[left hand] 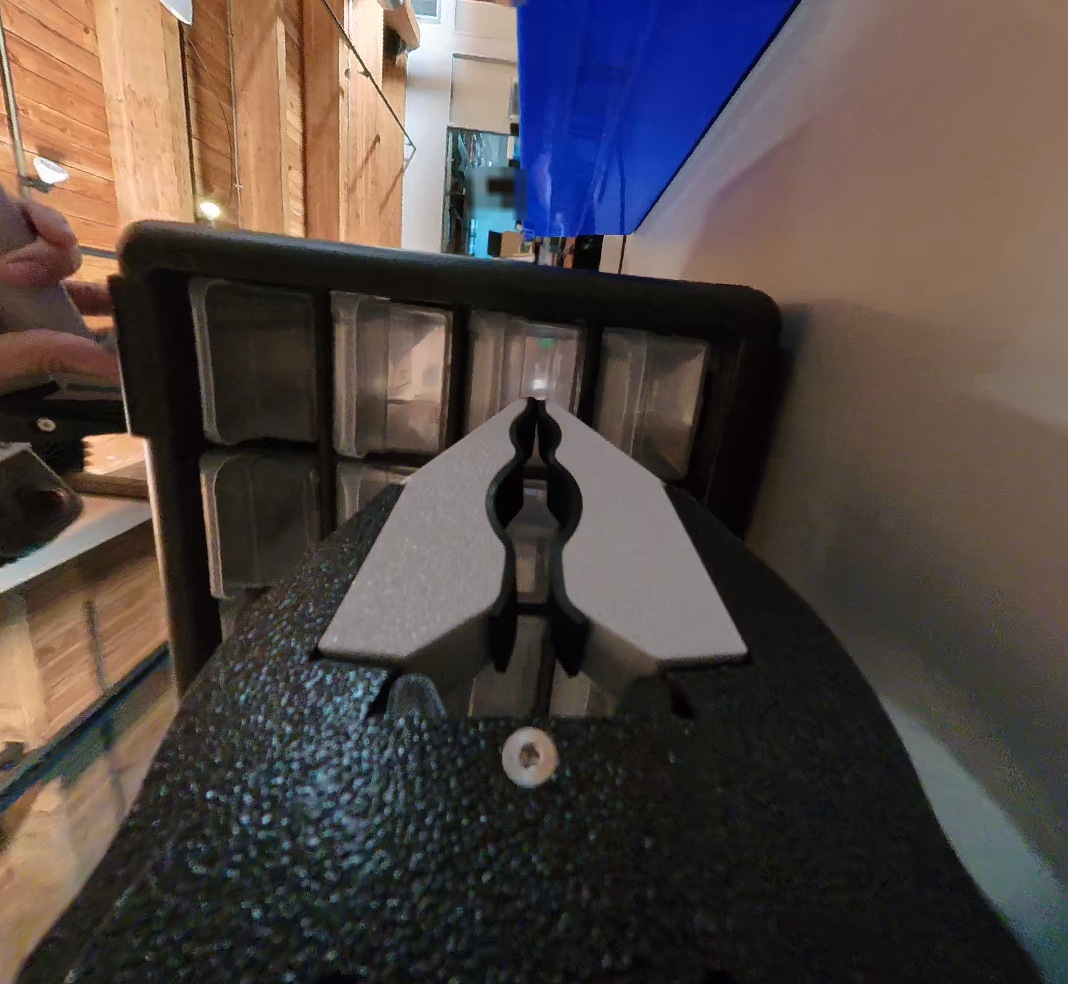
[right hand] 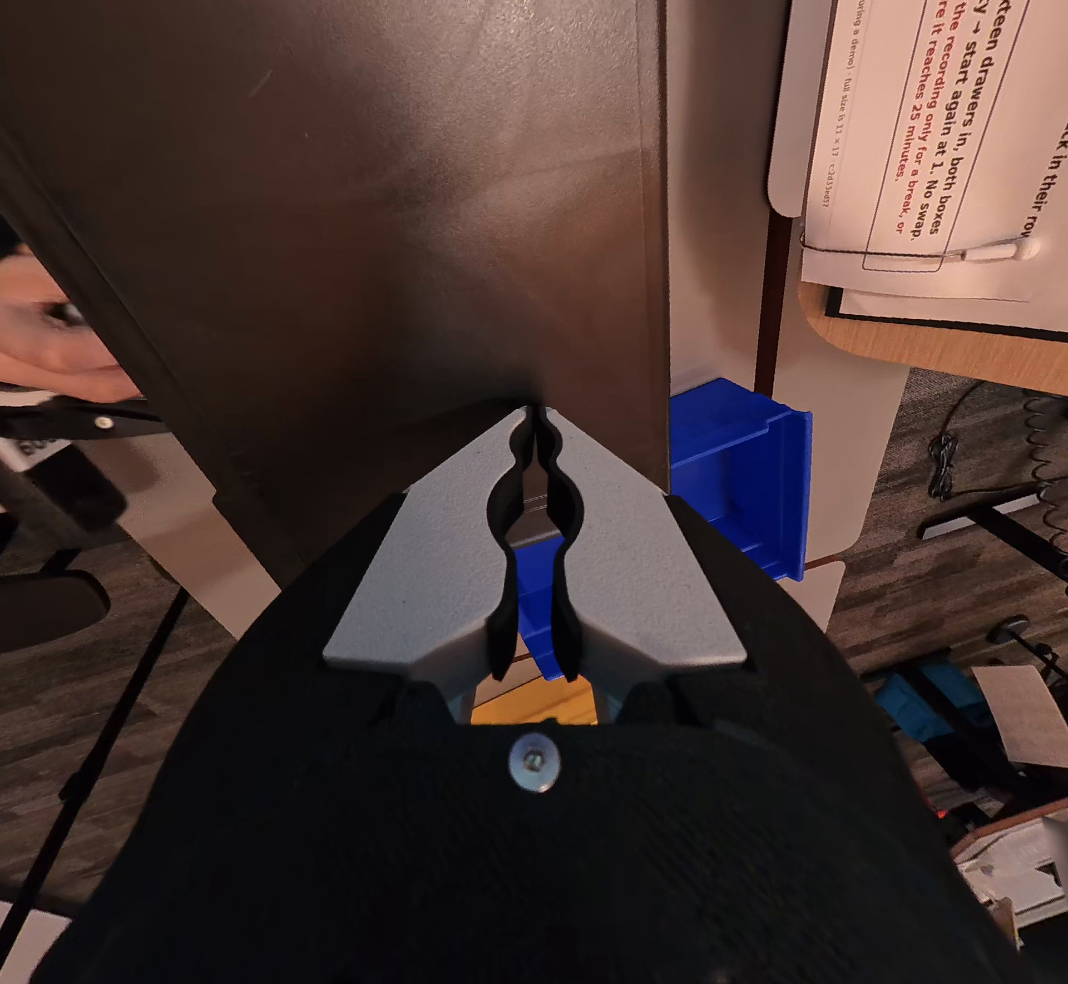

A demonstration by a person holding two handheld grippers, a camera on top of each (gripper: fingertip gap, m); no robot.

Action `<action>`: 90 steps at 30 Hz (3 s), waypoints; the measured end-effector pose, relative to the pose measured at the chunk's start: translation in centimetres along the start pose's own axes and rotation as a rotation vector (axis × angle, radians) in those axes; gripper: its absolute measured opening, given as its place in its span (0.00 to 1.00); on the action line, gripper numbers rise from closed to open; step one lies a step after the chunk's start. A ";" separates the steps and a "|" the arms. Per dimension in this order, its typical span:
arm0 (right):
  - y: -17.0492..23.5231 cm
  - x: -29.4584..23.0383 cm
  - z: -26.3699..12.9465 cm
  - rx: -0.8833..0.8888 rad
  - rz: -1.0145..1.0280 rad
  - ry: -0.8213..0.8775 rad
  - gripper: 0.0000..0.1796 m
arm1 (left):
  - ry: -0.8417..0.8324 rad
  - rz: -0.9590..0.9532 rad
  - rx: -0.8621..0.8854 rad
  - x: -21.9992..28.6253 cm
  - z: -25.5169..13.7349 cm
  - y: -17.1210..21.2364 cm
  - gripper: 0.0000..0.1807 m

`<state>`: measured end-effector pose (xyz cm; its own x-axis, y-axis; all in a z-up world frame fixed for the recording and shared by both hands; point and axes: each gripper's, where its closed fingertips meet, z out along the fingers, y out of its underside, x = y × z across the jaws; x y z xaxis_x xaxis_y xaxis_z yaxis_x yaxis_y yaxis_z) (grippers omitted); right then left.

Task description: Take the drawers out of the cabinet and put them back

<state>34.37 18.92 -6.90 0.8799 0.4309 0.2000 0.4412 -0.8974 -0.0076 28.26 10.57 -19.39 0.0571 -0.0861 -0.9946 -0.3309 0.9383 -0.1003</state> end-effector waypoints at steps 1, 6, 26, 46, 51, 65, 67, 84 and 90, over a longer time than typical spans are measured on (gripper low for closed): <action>0.0 0.0 0.0 -0.001 0.000 0.007 0.00 | 0.019 -0.040 0.018 0.0 -0.5 -0.1 0.00; 0.0 0.1 0.0 0.003 -0.015 0.084 0.00 | 0.207 -0.451 0.117 -0.3 -4.4 -0.1 0.00; 8.0 -1.3 -13.6 0.609 0.298 1.532 0.72 | 0.432 -1.085 -0.040 -5.2 -9.7 16.3 0.06; 1.2 -15.3 2.2 1.021 0.483 0.876 0.56 | 0.729 -0.851 0.103 -19.3 -2.8 19.4 0.00; -4.3 -17.8 3.9 1.205 0.549 0.556 0.55 | 0.971 -0.755 0.047 -19.0 0.1 18.5 0.00; -9.6 -19.2 4.6 1.483 0.828 0.193 0.39 | 1.368 -0.375 -0.414 -15.4 4.5 19.4 0.00; -10.0 -19.5 4.7 1.511 0.876 0.132 0.44 | 1.390 -0.365 -0.444 -15.0 5.1 19.5 0.00; -12.4 -18.4 5.0 1.846 1.346 -0.441 0.15 | 1.456 -0.279 -0.574 -14.2 5.4 18.9 0.00; -12.2 -17.0 5.6 1.846 1.405 -0.403 0.09 | 1.440 -0.137 -0.635 -14.2 5.4 18.8 0.00</action>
<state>15.01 23.03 -15.69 0.5489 0.0607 -0.8337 -0.7955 0.3439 -0.4988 26.34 31.29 -7.00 -0.6658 -0.7349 -0.1292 -0.7442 0.6415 0.1862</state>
